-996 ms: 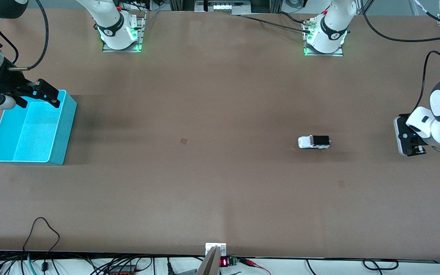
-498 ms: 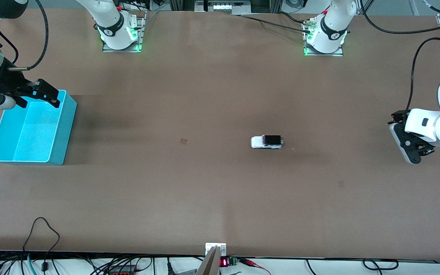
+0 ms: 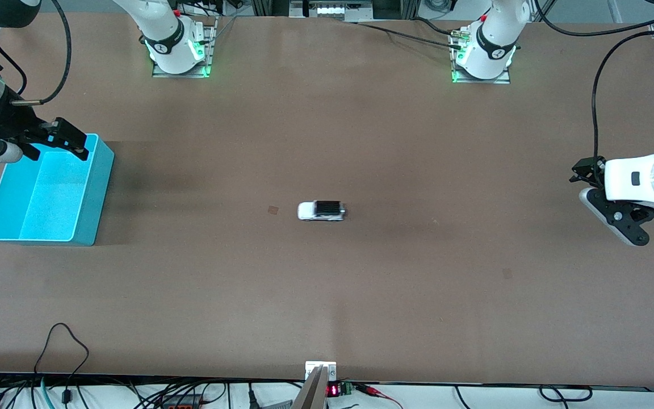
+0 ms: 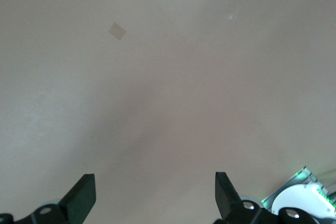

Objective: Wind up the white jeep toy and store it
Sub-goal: 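Release the jeep and raise the left gripper away, then reach the right gripper to the rolled jeep and grasp it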

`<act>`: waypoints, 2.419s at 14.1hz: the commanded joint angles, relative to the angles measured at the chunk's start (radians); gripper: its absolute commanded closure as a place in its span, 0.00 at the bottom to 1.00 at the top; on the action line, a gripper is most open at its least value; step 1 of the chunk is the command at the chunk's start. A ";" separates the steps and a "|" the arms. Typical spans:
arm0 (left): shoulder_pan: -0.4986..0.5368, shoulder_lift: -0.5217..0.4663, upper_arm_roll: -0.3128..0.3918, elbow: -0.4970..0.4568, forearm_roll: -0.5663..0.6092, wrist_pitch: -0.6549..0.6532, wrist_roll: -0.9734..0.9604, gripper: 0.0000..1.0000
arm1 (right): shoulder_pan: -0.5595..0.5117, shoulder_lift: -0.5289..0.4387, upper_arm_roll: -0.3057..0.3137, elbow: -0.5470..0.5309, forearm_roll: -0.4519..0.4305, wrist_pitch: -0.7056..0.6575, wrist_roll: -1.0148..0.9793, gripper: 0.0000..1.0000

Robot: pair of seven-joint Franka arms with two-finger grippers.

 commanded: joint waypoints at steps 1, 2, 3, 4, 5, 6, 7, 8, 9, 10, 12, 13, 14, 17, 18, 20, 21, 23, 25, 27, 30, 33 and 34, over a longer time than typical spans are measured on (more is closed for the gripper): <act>-0.115 -0.066 0.099 0.011 -0.006 -0.027 -0.181 0.00 | -0.005 -0.015 -0.002 -0.012 0.008 0.002 -0.020 0.00; -0.133 -0.093 0.111 0.005 -0.004 -0.025 -0.264 0.00 | -0.005 -0.015 -0.002 -0.012 0.008 0.004 -0.020 0.00; -0.155 -0.130 0.123 -0.029 -0.015 -0.022 -0.336 0.00 | -0.005 -0.015 -0.002 -0.013 0.008 0.004 -0.020 0.00; -0.190 -0.171 0.157 -0.065 -0.049 -0.016 -0.422 0.00 | -0.005 -0.015 -0.002 -0.013 0.008 0.002 -0.020 0.00; -0.224 -0.210 0.210 -0.095 -0.085 0.013 -0.529 0.00 | -0.004 -0.009 -0.002 -0.013 0.008 0.001 -0.009 0.00; -0.253 -0.263 0.246 -0.166 -0.105 0.063 -0.628 0.00 | -0.003 -0.006 -0.002 -0.016 0.008 -0.004 -0.017 0.00; -0.261 -0.328 0.260 -0.258 -0.106 0.157 -0.691 0.00 | -0.003 -0.001 -0.002 -0.018 0.008 -0.019 -0.020 0.00; -0.264 -0.395 0.266 -0.353 -0.103 0.262 -0.702 0.00 | -0.003 0.008 -0.002 -0.018 0.008 -0.031 -0.021 0.00; -0.264 -0.435 0.278 -0.432 -0.103 0.345 -0.698 0.00 | -0.003 0.014 -0.002 -0.022 0.008 -0.041 -0.021 0.00; -0.264 -0.446 0.292 -0.470 -0.100 0.399 -0.695 0.00 | -0.007 0.022 -0.002 -0.034 0.008 -0.038 -0.023 0.00; -0.261 -0.454 0.288 -0.468 -0.098 0.339 -0.696 0.00 | -0.010 0.030 -0.002 -0.065 0.008 -0.026 -0.037 0.00; -0.258 -0.443 0.286 -0.446 -0.107 0.285 -0.695 0.00 | -0.010 0.031 -0.002 -0.094 0.008 -0.006 -0.064 0.00; -0.259 -0.440 0.285 -0.440 -0.107 0.274 -0.695 0.00 | -0.008 0.031 -0.002 -0.134 0.008 0.029 -0.096 0.00; -0.259 -0.443 0.280 -0.431 -0.107 0.242 -0.693 0.00 | -0.007 0.028 -0.002 -0.231 0.005 0.103 -0.275 0.00; -0.259 -0.443 0.280 -0.431 -0.106 0.225 -0.693 0.00 | -0.007 0.030 -0.002 -0.251 0.002 0.123 -0.354 0.00; -0.261 -0.443 0.280 -0.431 -0.107 0.220 -0.693 0.00 | -0.007 0.037 -0.002 -0.303 0.000 0.187 -0.544 0.00; -0.261 -0.442 0.280 -0.422 -0.107 0.220 -0.693 0.00 | -0.008 0.048 -0.002 -0.326 0.000 0.218 -0.639 0.00; -0.261 -0.442 0.280 -0.420 -0.107 0.219 -0.693 0.00 | -0.017 0.077 -0.005 -0.379 0.002 0.304 -0.872 0.00; -0.261 -0.442 0.280 -0.420 -0.107 0.219 -0.695 0.00 | -0.046 0.125 -0.003 -0.430 0.008 0.425 -1.067 0.00; -0.261 -0.440 0.281 -0.420 -0.107 0.222 -0.693 0.00 | -0.046 0.172 -0.003 -0.453 0.008 0.531 -1.222 0.00; -0.258 -0.440 0.281 -0.419 -0.107 0.222 -0.693 0.00 | -0.066 0.257 -0.003 -0.453 0.009 0.631 -1.406 0.00; -0.258 -0.440 0.281 -0.419 -0.106 0.225 -0.693 0.00 | -0.066 0.315 -0.002 -0.453 0.009 0.695 -1.483 0.00; -0.259 -0.439 0.281 -0.417 -0.106 0.228 -0.693 0.00 | -0.066 0.330 -0.002 -0.453 0.009 0.702 -1.483 0.00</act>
